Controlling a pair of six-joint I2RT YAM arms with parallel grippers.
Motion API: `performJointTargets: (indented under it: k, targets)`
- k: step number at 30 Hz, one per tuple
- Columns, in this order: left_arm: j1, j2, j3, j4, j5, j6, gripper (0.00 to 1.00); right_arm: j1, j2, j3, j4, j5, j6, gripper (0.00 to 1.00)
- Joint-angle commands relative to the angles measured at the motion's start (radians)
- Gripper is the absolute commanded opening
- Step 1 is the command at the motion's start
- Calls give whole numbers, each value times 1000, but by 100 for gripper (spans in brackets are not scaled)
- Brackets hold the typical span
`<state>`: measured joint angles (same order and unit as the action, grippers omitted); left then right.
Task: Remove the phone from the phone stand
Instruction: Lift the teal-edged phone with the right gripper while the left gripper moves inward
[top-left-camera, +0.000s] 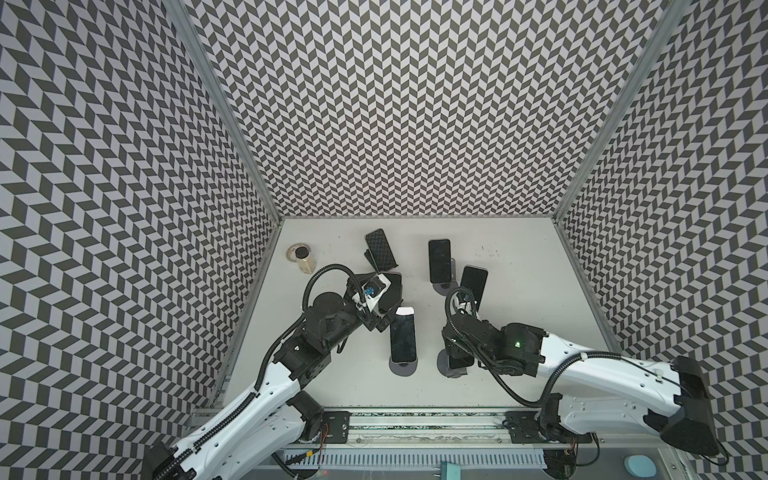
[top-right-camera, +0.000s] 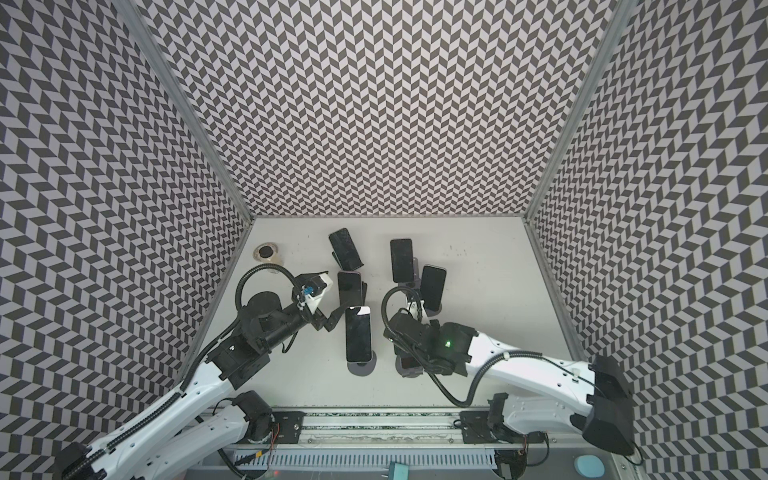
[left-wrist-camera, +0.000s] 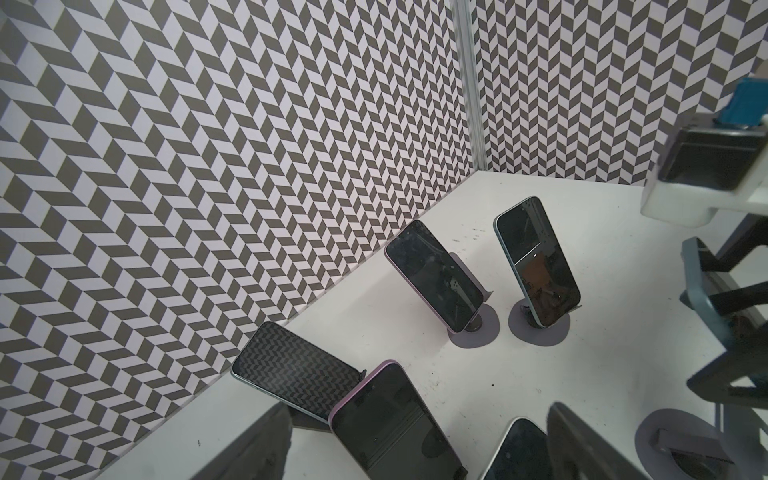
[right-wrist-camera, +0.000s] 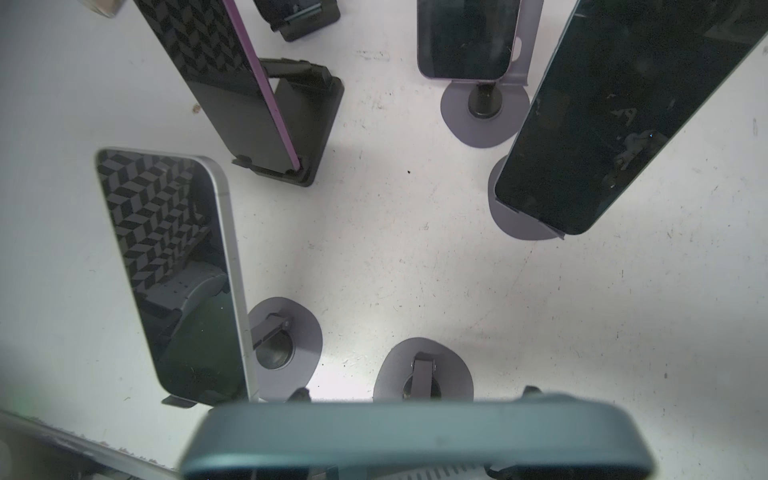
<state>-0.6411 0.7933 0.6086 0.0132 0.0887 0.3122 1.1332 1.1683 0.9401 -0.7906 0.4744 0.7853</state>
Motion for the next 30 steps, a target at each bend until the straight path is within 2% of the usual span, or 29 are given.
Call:
performJointTargets:
  k: [1,7,10,18,25,30]
  targets:
    - [-3,26,52,20,12,-6,95,-11,-62,40,43,38,-44,48]
    - [-22,65,99,54,-21,-2,95,-99,-101,55,36,-39,-132,47]
    - [-66,93,124,74,-71,-1,94,-166,-123,63,31,-97,-180,47]
    - [-275,192,157,163,-222,-26,94,-344,-170,60,-13,-204,-300,47]
    - [-453,284,196,174,-365,-102,94,-428,-194,75,-38,-268,-372,47]
    - [-523,354,249,169,-373,-151,95,-469,-194,52,-27,-269,-402,47]
